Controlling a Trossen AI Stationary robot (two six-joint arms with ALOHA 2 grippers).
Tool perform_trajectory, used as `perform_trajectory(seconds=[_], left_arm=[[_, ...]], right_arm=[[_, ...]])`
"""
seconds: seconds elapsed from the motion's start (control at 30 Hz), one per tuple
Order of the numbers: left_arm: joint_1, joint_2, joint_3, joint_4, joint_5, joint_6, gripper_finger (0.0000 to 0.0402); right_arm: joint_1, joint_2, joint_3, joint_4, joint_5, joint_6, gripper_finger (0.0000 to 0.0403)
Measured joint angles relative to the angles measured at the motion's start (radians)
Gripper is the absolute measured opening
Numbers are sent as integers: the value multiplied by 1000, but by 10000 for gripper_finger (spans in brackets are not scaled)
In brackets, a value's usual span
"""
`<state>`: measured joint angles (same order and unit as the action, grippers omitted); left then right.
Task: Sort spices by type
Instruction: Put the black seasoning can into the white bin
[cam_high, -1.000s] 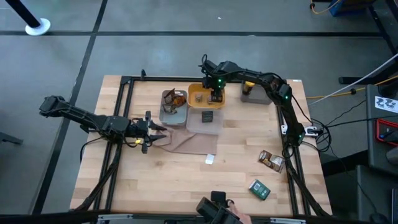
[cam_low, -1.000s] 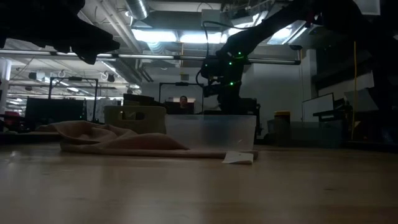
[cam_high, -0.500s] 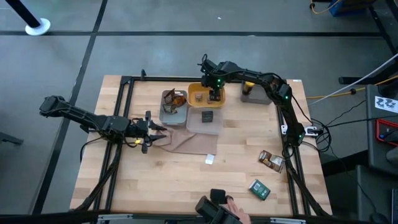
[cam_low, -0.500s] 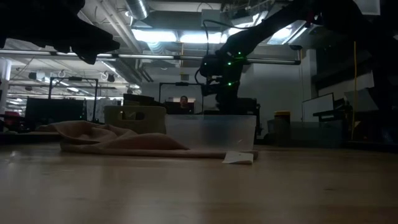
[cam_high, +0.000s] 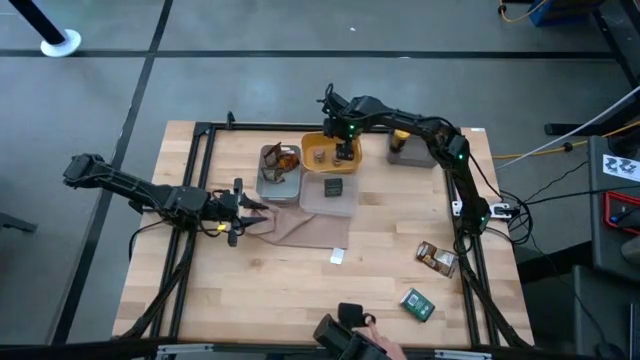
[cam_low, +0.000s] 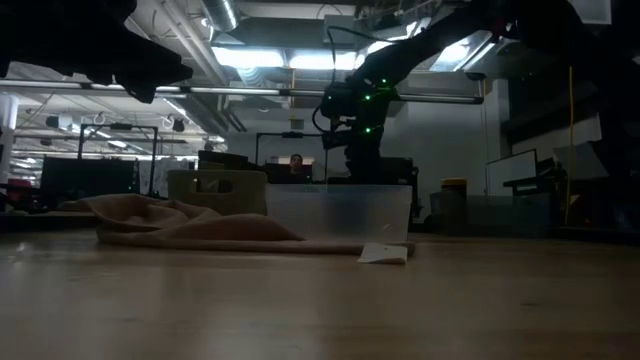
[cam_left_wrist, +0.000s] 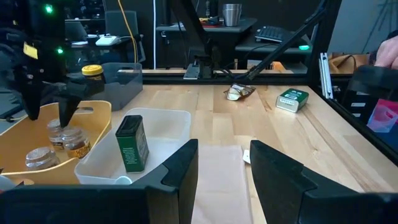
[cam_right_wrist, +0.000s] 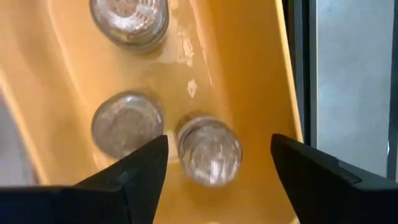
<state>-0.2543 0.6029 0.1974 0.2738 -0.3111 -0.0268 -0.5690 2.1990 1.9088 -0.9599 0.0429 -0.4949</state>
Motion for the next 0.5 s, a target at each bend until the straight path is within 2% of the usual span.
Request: perform_trajectory(seconds=[0.27,0.5], left_arm=[[0,0,0,1,-83,0,130],[0,-1,0,0,-119,-19,130]], right_arm=[[0,0,164,-180,-18,0,285],[12,-1,301,-403,-108,59,285]])
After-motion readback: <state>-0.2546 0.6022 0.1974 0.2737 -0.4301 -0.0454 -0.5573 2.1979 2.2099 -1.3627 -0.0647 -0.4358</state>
